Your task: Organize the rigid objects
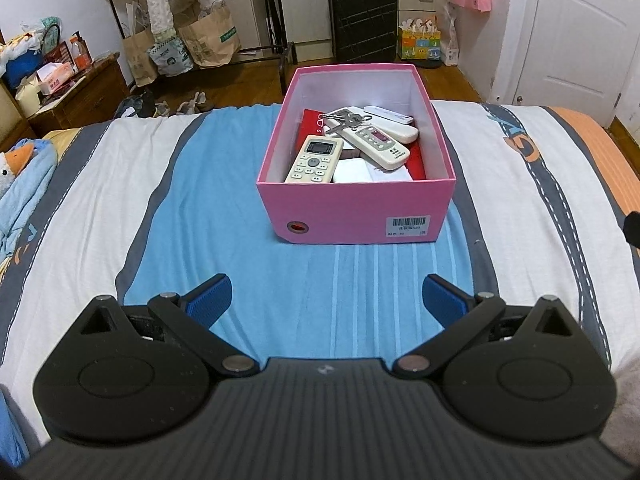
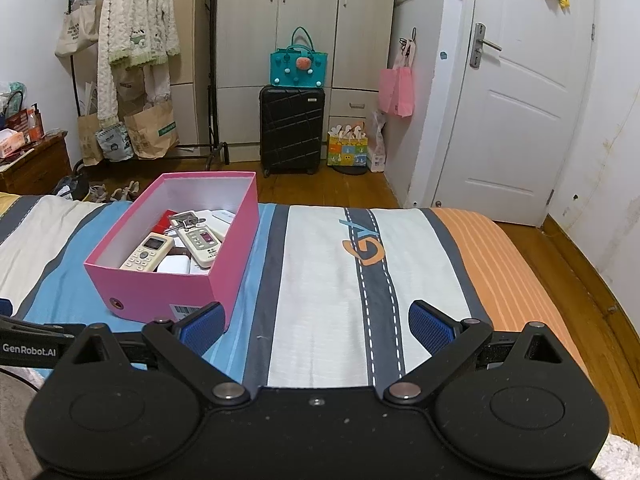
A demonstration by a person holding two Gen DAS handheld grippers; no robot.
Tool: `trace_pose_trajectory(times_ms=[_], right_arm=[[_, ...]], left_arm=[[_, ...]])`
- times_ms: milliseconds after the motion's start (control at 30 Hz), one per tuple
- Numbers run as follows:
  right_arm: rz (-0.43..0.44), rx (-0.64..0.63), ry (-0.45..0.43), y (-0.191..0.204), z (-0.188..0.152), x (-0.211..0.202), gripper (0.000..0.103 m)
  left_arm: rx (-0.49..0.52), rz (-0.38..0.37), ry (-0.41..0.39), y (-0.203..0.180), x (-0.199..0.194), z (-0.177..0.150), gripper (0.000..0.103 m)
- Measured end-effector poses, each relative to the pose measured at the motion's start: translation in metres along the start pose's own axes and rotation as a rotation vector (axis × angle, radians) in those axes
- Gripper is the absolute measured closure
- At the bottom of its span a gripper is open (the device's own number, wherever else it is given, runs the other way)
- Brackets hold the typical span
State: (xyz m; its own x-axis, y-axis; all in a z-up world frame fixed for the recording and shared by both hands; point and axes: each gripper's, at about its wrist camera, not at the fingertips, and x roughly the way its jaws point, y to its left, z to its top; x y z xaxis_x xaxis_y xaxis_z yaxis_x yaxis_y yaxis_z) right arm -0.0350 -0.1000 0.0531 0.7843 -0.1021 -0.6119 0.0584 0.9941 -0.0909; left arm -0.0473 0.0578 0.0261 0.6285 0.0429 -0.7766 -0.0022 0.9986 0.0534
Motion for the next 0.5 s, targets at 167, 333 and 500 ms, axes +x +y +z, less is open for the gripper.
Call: trace_pose_trajectory(times_ms=[167,333,500], right_arm=[[-0.001,-0.001,0.002,-0.0012,0.0003,0.0005,0.003],[0.001,-0.001,0.003,-0.0012,0.0002,0.0012,0.003],[-0.003,-0.005,0.006,-0.0017,0.0000,0.0040,0.003]], left_arm=[[0.002,0.023,-0.003,-0.0004,0.0021,-0.0006,0.000],[0.020,0.042,-0.007,-0.0024,0.0008,-0.0004,0.000],[0.030,0.046,-0.019,-0.0042,-0.0019,-0.0005,0.000]])
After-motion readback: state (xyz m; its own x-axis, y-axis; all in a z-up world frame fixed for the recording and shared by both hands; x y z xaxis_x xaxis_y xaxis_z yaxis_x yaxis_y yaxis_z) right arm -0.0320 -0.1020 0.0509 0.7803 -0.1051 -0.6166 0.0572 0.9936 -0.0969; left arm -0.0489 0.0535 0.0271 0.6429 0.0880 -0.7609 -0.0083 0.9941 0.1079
